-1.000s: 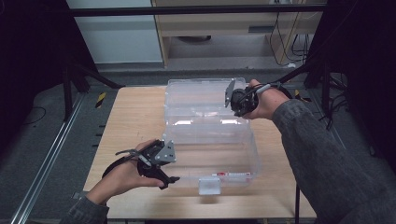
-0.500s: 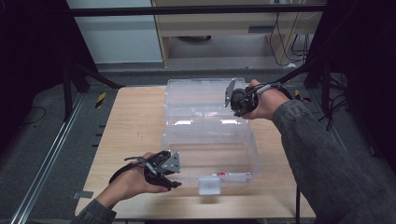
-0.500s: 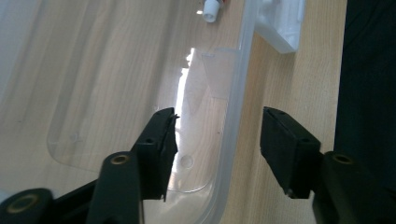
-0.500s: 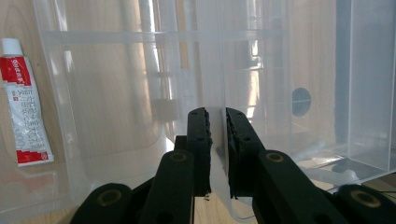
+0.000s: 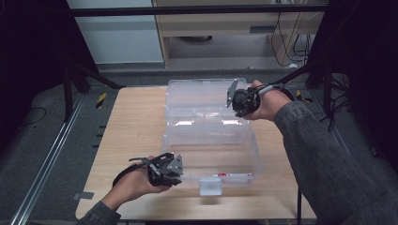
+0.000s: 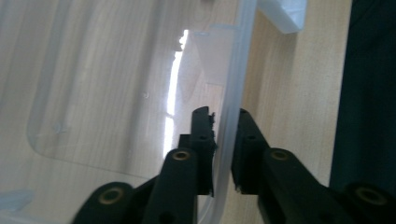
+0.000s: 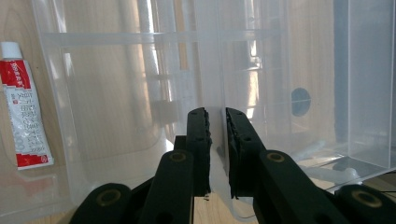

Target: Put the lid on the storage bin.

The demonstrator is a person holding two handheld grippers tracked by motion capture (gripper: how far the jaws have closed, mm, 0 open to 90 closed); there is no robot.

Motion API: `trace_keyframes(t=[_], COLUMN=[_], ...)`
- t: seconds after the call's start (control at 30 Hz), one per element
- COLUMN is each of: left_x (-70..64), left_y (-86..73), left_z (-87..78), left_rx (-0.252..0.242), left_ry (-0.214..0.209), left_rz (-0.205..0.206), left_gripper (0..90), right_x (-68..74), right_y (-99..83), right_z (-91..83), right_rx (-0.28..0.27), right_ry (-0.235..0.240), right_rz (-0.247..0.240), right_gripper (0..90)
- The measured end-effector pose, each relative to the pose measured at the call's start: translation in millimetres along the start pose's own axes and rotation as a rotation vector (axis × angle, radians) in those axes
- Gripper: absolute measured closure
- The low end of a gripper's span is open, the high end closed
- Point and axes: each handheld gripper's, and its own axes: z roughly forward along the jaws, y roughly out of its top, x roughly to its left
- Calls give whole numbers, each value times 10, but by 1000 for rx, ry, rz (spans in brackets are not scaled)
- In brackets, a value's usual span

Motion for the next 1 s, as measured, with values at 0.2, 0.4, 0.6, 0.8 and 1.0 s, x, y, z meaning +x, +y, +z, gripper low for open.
trace_keyframes(t=[0.2,0.4,0.6,0.8,1.0], left_x=[-1,67,129,120,112], left_y=[2,19,31,28,25], left_z=[0,19,36,39,42], left_rx=[-1,-9,-15,-19,-23], left_ry=[6,19,43,62,67], left_rz=[1,-21,-44,-61,-75], left_gripper=[819,818,814,807,804], right_x=[-4,-49,-115,-97,-13], right_y=[8,35,44,78,122], right_z=[7,26,37,-1,-95], right_rx=[-4,9,2,9,4], right_ry=[1,-11,-5,8,16], right_rz=[-4,-4,10,5,-3], right_gripper=[809,809,820,847,866])
